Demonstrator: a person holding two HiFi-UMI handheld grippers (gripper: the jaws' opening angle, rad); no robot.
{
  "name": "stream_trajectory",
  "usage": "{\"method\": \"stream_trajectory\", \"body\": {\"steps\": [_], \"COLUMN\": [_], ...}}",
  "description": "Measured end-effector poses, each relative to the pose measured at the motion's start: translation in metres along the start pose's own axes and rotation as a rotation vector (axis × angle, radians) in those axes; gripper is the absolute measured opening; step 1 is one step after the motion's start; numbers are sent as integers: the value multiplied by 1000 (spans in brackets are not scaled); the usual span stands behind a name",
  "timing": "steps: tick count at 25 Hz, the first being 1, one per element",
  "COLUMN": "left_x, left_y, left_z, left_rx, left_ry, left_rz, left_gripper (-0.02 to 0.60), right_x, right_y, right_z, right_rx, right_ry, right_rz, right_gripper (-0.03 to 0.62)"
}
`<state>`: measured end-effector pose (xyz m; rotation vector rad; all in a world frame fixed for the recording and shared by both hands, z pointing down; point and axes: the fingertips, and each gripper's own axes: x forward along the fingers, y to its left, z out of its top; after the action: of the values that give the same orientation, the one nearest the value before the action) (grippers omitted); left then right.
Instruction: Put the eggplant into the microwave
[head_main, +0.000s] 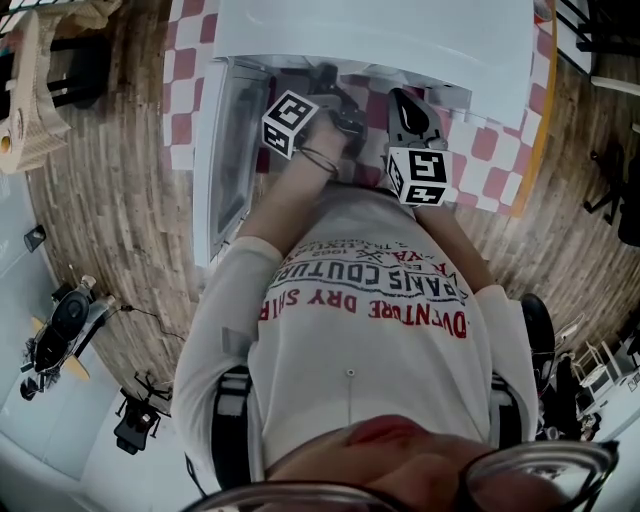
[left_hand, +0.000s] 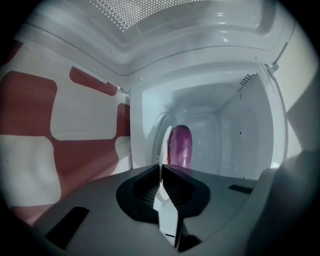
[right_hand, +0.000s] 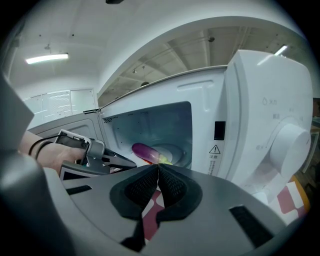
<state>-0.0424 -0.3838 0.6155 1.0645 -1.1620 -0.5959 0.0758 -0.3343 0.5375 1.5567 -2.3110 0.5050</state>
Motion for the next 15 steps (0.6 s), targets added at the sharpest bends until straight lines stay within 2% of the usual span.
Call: {"method": "stream_trajectory", "body": {"steps": [9,15], "left_x": [5,5], "left_y": [1,-6], "left_z": [-6,-5], "left_rx": [-12,97], "left_ry": [27,53], "left_rz": [28,63], "left_gripper": [35,43], "right_x": [-2,-2], "right_y": [-4,-2], "right_z": [-1,-2], "right_rx": [4,8], "right_ry": [1,2], "right_rz": [-18,-15], "right_gripper": [26,26]}}
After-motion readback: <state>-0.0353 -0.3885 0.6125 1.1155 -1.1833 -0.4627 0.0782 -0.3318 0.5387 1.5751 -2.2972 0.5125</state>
